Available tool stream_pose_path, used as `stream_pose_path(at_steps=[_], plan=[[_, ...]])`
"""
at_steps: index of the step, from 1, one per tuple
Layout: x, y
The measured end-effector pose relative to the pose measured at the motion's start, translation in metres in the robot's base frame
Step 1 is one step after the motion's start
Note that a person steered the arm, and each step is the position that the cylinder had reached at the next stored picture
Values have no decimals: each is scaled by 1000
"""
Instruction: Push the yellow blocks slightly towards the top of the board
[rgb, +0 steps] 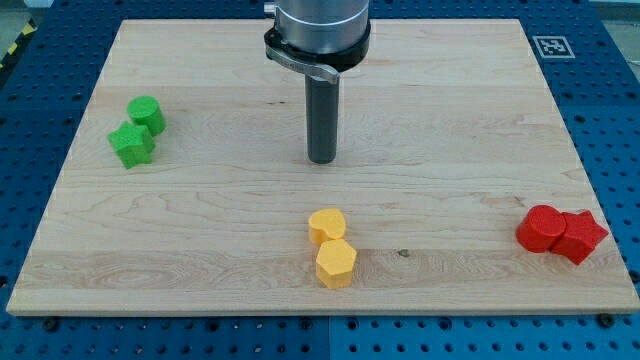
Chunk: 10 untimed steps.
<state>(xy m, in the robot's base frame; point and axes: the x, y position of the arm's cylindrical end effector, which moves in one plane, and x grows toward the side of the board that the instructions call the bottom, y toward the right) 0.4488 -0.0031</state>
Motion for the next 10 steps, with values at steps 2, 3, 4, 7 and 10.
stream_pose_path(at_steps=[2, 3, 4, 7, 10], plan=[[4, 3], [6, 10], [28, 58], [112, 87], [170, 77]])
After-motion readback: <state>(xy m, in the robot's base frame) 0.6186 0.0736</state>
